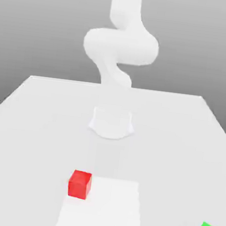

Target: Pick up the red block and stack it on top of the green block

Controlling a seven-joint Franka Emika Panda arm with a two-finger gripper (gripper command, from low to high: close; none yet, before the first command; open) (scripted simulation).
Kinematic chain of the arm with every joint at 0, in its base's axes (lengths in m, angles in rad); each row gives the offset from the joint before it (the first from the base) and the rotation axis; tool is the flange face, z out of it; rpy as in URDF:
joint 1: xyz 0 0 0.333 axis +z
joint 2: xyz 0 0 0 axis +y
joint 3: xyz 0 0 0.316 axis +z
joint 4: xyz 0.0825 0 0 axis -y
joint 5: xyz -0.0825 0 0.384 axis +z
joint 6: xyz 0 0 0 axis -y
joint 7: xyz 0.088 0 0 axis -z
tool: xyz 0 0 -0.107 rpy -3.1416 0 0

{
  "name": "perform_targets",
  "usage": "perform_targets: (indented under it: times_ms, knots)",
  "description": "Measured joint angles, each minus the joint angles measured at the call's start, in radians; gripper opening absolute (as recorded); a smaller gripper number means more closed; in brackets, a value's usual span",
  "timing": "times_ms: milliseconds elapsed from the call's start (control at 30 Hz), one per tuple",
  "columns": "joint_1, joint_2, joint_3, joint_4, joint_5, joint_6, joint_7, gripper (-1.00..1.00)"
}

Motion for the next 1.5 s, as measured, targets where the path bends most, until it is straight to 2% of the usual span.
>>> perform_targets:
  times_ms: [400, 600, 700, 867, 900, 1133, 1400, 1500]
  knots:
    - [0.003, 0.445, -0.090, -0.289, 0.066, 0.276, -0.052, 0.00]
    - [-0.037, 0.676, -0.111, -0.439, -0.004, 0.428, -0.003, 0.00]
    - [-0.039, 0.767, -0.108, -0.447, 0.002, 0.502, -0.009, 0.00]
    - [-0.076, 0.920, -0.053, -0.428, 0.072, 0.630, -0.060, 0.00]
    - [-0.088, 0.946, -0.038, -0.425, 0.083, 0.653, -0.067, -1.00]
    - [-0.092, 0.951, -0.034, -0.425, 0.081, 0.656, -0.065, -1.00]
    - [-0.085, 0.731, -0.067, -0.456, -0.018, 0.470, 0.006, -1.00]
    - [-0.118, 0.745, 0.001, -0.380, -0.062, 0.410, -0.006, -1.00]
